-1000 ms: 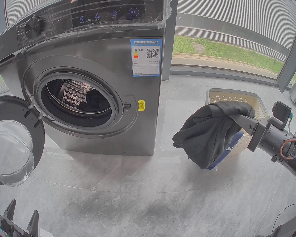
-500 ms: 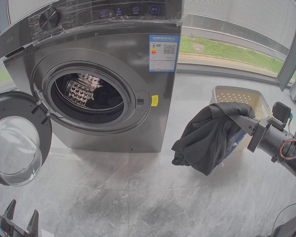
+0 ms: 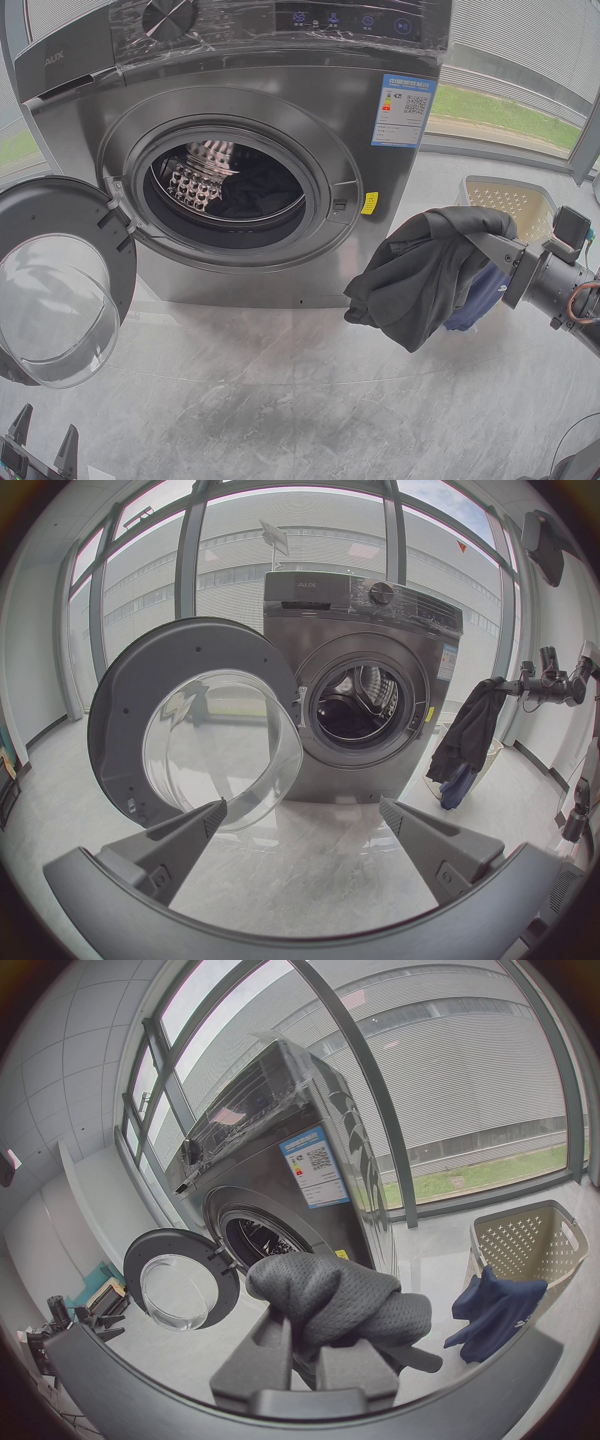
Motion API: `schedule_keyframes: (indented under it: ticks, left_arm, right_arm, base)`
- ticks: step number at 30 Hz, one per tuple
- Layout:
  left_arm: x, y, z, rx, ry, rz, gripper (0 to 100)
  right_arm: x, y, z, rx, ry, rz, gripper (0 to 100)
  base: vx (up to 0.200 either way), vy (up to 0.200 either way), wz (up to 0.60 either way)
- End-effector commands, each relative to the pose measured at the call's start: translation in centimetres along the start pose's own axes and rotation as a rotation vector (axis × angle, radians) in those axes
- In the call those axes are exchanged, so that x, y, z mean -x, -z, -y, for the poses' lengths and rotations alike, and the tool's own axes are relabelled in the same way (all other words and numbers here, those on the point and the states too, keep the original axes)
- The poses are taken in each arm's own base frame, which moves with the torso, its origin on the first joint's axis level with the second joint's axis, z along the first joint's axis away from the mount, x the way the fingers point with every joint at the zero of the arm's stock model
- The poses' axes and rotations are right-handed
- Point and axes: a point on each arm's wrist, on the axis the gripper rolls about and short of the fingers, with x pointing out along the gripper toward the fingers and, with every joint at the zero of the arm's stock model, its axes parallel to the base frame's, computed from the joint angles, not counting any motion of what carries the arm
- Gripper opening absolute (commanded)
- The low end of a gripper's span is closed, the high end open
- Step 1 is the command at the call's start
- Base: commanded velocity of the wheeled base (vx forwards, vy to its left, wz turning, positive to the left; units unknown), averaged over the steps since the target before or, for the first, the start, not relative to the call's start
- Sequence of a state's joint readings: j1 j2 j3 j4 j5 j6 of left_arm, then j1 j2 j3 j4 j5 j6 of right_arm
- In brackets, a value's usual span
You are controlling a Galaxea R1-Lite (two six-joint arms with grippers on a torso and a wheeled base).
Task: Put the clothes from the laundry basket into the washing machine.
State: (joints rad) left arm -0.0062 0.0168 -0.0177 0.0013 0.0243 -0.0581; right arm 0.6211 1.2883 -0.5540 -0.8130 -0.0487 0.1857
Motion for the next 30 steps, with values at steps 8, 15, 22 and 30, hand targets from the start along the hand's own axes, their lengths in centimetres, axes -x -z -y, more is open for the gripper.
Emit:
schedule_keyframes:
  ticks: [8, 15, 22, 30]
  left_arm:
    - [0.01, 0.49, -0.03, 0.0, 0.0, 0.0, 100]
    - [0.01, 0.49, -0.03, 0.0, 0.0, 0.0, 100]
    - [0.01, 0.49, -0.03, 0.002, 0.0, 0.0, 100]
    - [0.01, 0.49, -0.03, 0.002, 0.0, 0.0, 100]
  right_arm:
    - [0.06, -0.05, -0.01, -0.002, 0.0, 0.003, 0]
    - [0.1, -0.09, -0.01, -0.002, -0.001, 0.004, 0]
    - [0.12, -0.16, 0.19, -0.001, 0.008, 0.007, 0]
    - [0.14, -0.24, 0.2, -0.001, 0.009, 0.011, 0]
  base:
    - [-0.2, 0.0, 0.0]
    - [0.0, 0.029, 0.0]
    - [0.0, 0.2, 0.0]
    - [0.0, 0.2, 0.0]
